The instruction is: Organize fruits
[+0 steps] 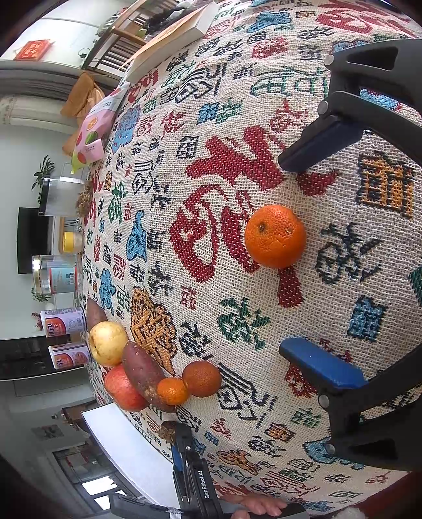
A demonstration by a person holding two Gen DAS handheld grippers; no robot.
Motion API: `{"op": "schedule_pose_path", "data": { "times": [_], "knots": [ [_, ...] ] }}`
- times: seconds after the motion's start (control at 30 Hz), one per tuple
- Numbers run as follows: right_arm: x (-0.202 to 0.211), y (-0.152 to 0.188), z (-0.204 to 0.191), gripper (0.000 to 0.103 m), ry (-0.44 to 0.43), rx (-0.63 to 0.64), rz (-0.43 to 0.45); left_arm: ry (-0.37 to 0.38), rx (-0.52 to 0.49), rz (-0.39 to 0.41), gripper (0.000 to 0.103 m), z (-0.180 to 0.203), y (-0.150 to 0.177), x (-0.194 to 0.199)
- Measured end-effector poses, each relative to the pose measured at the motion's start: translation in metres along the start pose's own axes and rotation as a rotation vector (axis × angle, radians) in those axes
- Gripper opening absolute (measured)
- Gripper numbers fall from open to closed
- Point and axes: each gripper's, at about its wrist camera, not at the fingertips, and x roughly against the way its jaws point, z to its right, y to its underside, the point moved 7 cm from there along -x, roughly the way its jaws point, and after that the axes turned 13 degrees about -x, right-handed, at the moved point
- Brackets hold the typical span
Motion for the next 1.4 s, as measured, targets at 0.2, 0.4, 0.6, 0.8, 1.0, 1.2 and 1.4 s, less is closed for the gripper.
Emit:
{"op": "schedule_pose_path", "data": {
  "times": [0.2,0.4,0.6,0.8,1.0,1.2,1.4],
  "knots": [
    [0.000,0.001,-0.001,0.102,0.002,0.002,0.000,0.012,-0.007,0.002,0.045,0.019,0.039,0.034],
    [0.000,0.000,-0.001,0.102,0.002,0.002,0.000,-0.043,-0.006,0.022,0.085,0.019,0.045,0.035],
    [0.000,0.000,-0.001,0.102,0.001,0.002,-0.001,-0.047,-0.013,0.004,0.091,0.020,0.047,0.032],
    [0.000,0.001,-0.002,0.103,0.002,0.002,0.000,-0.050,-0.013,-0.004,0.095,0.021,0.046,0.029],
    [0.000,0.001,-0.002,0.103,0.002,0.003,0.000,-0.053,-0.009,-0.006,0.096,0.020,0.047,0.028],
    [0.000,0.001,-0.001,0.103,0.001,0.003,0.000,-0.053,-0.008,-0.006,0.096,0.020,0.047,0.029],
    [0.000,0.001,-0.002,0.103,0.001,0.003,0.000,-0.053,-0.008,-0.006,0.096,0.020,0.047,0.029]
  ]
}}
